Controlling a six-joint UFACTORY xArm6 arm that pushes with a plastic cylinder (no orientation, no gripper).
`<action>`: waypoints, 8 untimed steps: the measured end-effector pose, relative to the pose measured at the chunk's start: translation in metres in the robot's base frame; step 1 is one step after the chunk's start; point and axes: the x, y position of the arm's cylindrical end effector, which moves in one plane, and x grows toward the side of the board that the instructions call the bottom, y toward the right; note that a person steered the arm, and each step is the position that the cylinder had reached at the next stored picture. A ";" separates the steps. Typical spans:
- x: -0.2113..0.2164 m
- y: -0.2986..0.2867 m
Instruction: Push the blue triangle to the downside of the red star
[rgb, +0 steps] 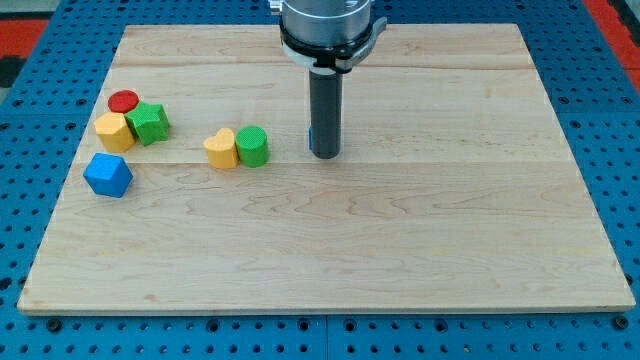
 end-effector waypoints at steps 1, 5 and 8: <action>-0.010 0.003; -0.094 0.072; -0.109 0.037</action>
